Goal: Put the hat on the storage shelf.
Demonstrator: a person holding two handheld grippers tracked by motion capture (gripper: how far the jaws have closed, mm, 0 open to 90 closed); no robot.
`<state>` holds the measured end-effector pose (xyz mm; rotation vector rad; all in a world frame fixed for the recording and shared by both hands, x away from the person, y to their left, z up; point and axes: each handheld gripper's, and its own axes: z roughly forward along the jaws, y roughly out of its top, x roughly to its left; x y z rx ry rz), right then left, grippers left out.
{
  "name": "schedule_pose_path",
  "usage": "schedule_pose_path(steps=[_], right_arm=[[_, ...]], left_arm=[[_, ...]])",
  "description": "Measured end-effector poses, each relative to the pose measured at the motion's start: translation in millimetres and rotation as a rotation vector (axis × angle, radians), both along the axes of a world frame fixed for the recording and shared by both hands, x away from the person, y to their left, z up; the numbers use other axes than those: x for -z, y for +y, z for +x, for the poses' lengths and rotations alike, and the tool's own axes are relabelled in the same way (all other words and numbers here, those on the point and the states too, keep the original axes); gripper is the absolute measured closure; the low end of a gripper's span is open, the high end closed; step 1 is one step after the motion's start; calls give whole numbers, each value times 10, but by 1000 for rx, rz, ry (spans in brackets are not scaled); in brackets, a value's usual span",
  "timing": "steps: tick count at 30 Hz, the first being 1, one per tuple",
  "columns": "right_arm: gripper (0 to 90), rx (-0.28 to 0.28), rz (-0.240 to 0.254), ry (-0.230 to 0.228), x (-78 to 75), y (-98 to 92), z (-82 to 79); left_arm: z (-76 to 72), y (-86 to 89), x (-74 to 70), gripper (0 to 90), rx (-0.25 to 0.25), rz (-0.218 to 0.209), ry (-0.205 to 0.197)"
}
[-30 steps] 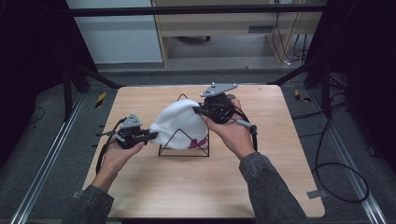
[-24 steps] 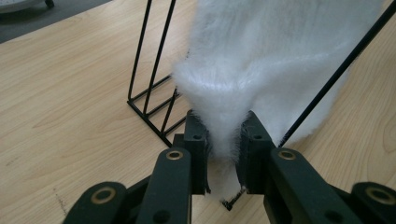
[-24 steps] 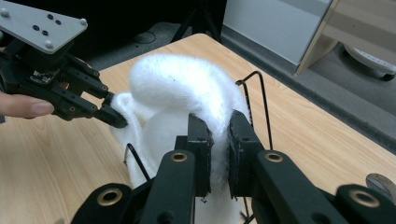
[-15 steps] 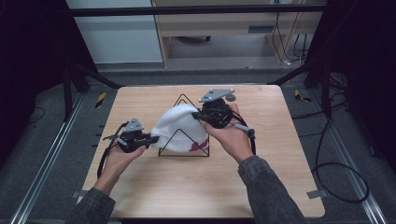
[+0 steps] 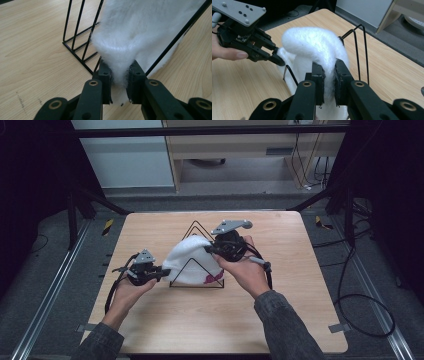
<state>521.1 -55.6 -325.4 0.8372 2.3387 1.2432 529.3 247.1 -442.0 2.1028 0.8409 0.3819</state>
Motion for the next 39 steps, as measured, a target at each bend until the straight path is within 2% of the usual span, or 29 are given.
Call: schedule_pose_path(steps=[13,25,32,37,39], right_arm=[[774,3,-3,12,18,32,0],[655,8,-7,22,26,118,-18],[623,7,-3,31,40,77,-74],[603,1,3,44,91,25,-112],[598,-2,0,46,110,19,-119]], left_arm=[[25,24,47,761,0,7,14],[8,81,101,760,4,11,21],[10,90,125,760,5,10,27],[4,106,159,746,3,21,39],[-17,114,154,742,2,30,32]])
